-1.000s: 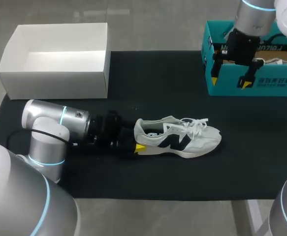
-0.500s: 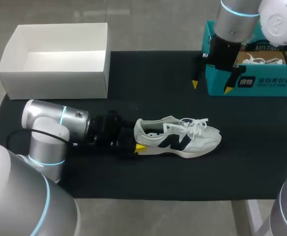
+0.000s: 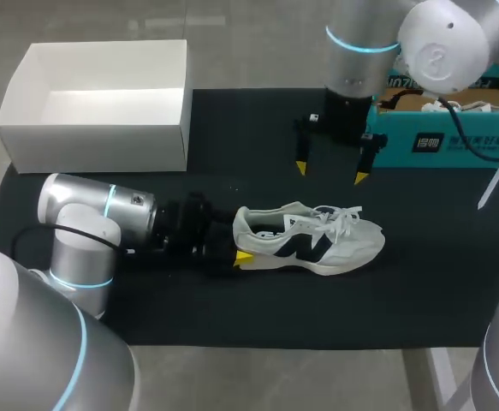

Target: Take the shoe out of the shoebox, open the shoe tongue, remove and reinsert the insole, then place the shoe into the shoebox

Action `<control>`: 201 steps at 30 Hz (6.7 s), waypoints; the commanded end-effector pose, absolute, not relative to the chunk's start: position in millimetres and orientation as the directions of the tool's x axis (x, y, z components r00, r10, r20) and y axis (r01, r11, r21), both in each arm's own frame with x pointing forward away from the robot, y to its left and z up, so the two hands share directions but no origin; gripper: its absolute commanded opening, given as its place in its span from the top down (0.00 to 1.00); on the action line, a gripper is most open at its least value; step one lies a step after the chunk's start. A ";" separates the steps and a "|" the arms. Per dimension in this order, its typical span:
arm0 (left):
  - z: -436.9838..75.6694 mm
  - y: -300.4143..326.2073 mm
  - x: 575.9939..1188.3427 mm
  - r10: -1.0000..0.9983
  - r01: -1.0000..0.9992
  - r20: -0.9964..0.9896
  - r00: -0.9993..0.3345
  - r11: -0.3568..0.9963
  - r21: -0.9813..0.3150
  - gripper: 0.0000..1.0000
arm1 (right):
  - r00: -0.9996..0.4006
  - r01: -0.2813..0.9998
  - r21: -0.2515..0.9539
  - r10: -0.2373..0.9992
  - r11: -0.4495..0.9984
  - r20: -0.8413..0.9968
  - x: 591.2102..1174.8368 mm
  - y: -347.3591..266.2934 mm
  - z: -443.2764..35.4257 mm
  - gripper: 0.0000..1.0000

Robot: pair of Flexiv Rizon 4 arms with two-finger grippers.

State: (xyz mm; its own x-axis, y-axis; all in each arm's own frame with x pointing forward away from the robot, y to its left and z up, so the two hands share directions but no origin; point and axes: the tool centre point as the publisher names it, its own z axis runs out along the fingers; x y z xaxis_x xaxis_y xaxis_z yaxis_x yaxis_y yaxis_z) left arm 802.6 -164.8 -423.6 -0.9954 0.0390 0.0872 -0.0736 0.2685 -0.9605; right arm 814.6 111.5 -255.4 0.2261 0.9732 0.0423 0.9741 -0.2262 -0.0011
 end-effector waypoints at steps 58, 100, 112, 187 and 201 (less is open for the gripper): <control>-423.9 -165.1 803.1 0.040 -0.074 0.087 -0.995 0.268 -0.961 1.00 | 0.178 0.983 0.113 0.881 -0.143 -0.439 797.7 150.5 -357.0 0.18; -423.9 -165.1 803.1 0.040 -0.074 0.087 -0.995 0.268 -0.961 1.00 | 0.352 0.936 0.077 0.896 -0.344 -0.269 801.9 71.9 -322.7 1.00; -423.9 -165.1 803.1 0.040 -0.074 0.087 -0.995 0.268 -0.961 1.00 | 0.373 0.927 0.060 0.904 -0.369 -0.209 803.6 74.7 -325.9 1.00; -423.9 -165.1 803.1 0.040 -0.074 0.087 -0.995 0.268 -0.961 1.00 | -0.363 0.905 0.219 0.930 0.365 -0.051 782.2 52.3 -240.6 0.00; -423.9 -165.1 803.1 0.040 -0.074 0.087 -0.995 0.268 -0.961 1.00 | -0.961 0.275 0.145 0.274 0.951 0.025 746.3 84.6 -242.9 0.00</control>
State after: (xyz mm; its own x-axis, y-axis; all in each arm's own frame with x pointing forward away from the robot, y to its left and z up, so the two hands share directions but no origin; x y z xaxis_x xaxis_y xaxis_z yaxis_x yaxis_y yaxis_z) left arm 802.8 -164.9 -423.6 -0.9954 0.0390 0.0872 -0.0736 0.2686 -0.9604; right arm 752.8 87.4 -237.0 -0.4302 0.9009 -0.0572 0.8828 0.4331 0.1818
